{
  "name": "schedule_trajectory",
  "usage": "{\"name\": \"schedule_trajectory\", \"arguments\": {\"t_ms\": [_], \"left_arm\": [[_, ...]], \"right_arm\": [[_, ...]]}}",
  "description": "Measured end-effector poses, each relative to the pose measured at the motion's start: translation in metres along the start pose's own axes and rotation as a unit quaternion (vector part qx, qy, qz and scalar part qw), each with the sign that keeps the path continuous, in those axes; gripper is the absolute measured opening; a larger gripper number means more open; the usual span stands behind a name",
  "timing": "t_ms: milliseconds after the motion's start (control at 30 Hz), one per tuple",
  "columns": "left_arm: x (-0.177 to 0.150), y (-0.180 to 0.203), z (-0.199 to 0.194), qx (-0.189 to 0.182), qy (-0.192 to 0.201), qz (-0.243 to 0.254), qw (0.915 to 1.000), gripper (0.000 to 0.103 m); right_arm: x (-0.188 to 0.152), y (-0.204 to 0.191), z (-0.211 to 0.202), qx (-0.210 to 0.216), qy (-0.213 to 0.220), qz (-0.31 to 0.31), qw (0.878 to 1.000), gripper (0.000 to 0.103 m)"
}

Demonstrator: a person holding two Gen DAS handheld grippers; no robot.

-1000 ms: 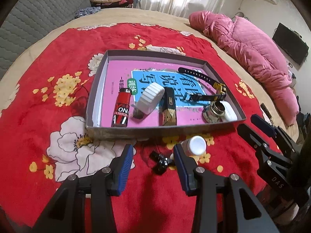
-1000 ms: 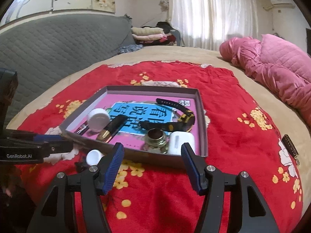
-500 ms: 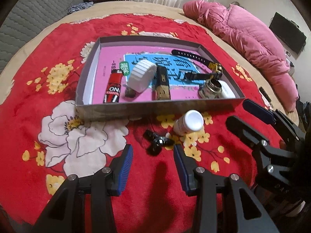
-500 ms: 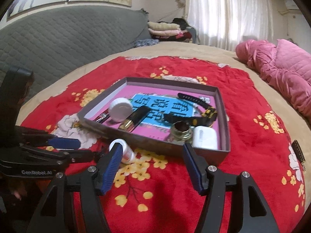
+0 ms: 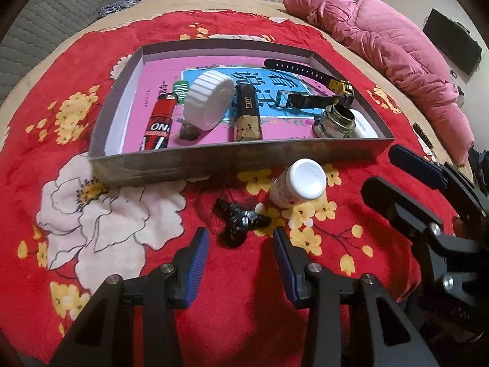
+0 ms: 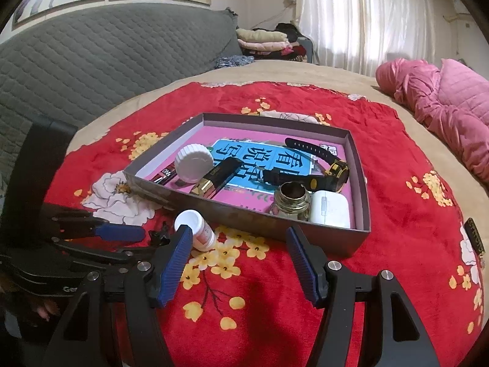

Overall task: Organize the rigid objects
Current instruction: 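Withdraw both open grippers toward the white pill bottle and small black clip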

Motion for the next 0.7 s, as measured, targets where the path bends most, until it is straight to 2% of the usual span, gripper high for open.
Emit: {"name": "schedule_trajectory", "arguments": {"t_ms": [433,700], "left_arm": [[0.007,-0.003,0.013,0.008,0.006,0.002,0.9999,0.043],[0.005,-0.013,0.015,0.003,0.003,0.002,1.0,0.043]], "right_arm": [[-0.003,0.0,0.011,0.011,-0.01,0.005,1.0,0.066],[-0.005,-0.013,0.029,0.027,-0.026,-0.015,0.999,0.066]]}}
Point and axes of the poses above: each gripper's, at about its wrist camera, not at the fingertips, and z roughly the way its jaws point, y to its right, x to its top, the point moved 8 cm from there along z, roughly the way its jaws point, and after that the axes turned 13 degrees about x, right-handed, at the moved point
